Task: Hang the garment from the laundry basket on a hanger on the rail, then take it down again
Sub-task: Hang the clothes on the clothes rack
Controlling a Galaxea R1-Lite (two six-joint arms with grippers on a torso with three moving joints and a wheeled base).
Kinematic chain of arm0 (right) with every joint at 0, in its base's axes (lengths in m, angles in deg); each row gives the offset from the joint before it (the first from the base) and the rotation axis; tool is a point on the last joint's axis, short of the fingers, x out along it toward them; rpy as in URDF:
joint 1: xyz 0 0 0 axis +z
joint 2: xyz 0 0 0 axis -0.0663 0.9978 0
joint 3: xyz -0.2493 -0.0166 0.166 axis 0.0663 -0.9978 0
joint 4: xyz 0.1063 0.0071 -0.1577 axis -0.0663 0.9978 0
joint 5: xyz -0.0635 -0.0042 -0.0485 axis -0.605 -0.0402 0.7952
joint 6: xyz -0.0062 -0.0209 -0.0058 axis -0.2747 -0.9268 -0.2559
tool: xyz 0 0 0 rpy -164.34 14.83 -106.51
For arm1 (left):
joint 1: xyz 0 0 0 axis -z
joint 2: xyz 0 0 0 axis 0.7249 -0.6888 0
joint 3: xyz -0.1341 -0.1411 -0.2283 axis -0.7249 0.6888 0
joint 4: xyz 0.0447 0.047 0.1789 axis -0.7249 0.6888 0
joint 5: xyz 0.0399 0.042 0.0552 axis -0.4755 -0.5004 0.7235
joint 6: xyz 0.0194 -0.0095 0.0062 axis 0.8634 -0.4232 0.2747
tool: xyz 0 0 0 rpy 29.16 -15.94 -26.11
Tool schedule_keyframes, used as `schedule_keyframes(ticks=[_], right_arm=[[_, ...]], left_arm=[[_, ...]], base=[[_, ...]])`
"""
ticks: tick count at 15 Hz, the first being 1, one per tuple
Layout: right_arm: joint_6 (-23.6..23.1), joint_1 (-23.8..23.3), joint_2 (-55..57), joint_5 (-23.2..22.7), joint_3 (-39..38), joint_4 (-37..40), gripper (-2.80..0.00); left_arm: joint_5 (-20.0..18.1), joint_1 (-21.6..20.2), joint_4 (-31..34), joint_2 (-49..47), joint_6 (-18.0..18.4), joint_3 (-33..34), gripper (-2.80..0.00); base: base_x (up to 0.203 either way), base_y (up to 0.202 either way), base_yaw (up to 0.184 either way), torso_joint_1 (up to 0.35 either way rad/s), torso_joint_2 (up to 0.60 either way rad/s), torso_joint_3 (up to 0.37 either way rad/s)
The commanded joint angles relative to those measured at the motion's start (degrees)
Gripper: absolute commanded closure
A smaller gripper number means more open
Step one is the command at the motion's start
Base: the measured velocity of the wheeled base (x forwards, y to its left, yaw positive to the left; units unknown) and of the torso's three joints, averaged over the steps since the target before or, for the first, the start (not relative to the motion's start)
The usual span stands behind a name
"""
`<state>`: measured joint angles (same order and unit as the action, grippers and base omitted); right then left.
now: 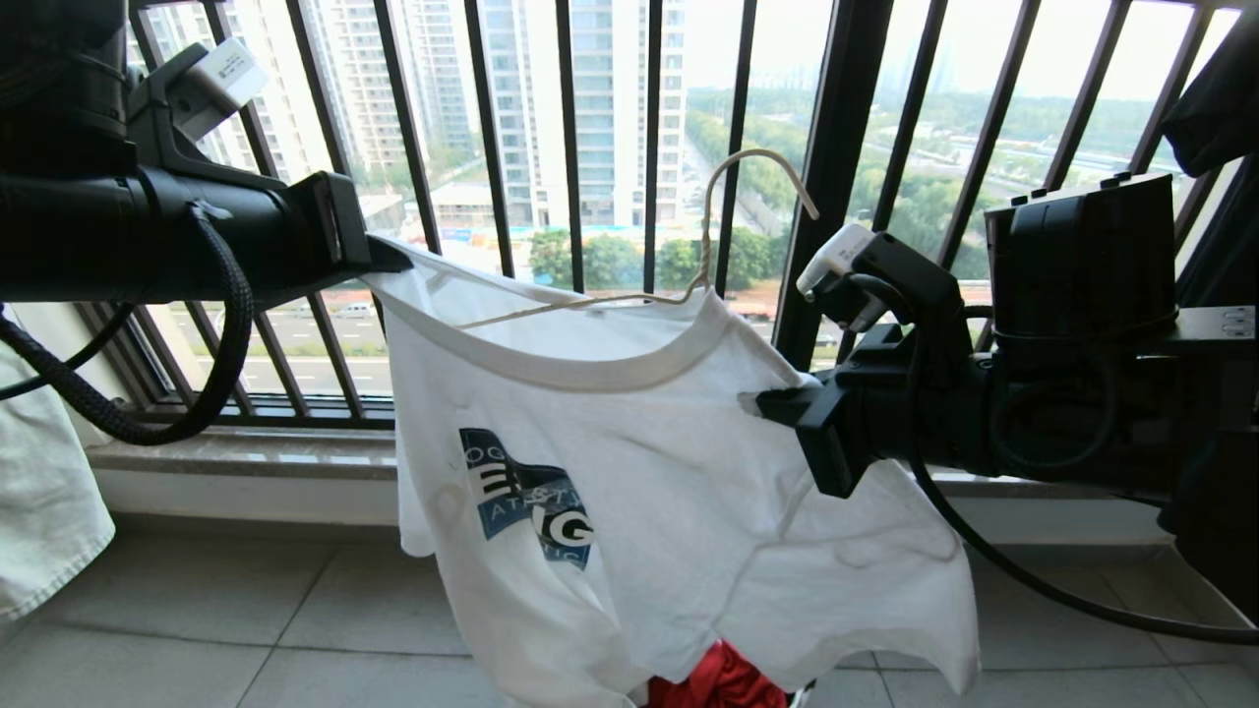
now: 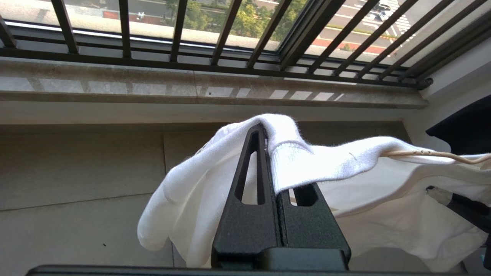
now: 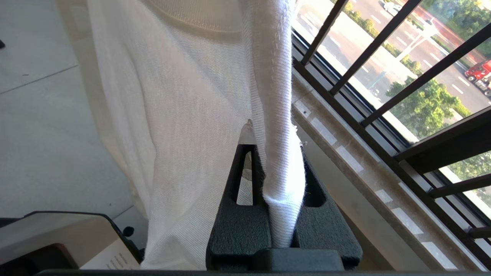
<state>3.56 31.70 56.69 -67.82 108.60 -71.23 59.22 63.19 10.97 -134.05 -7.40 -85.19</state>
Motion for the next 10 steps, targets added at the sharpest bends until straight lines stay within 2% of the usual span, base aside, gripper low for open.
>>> schedule_keyframes(ticks=[1,7,10], right_arm=[[-0.1,-0.3,-0.2,0.0,0.0,-0.1,0.00],[0.1,-0.2,4.2,-0.3,1.5,-0.4,0.00],[0.2,-0.2,4.3,-0.2,1.6,-0.4,0.00]], left_arm=[[0.8,-0.3,0.1,-1.8,0.1,-2.9,0.00],[0.6,3.2,0.1,-3.7,0.0,-4.8,0.00],[0.7,3.7,0.1,-5.4,0.0,-7.4,0.00]], base=[[0.000,0.000,0.000,0.000,0.00,0.000],[0.000,0.000,0.000,0.000,0.00,0.000],[0.000,0.000,0.000,0.000,0.00,0.000]])
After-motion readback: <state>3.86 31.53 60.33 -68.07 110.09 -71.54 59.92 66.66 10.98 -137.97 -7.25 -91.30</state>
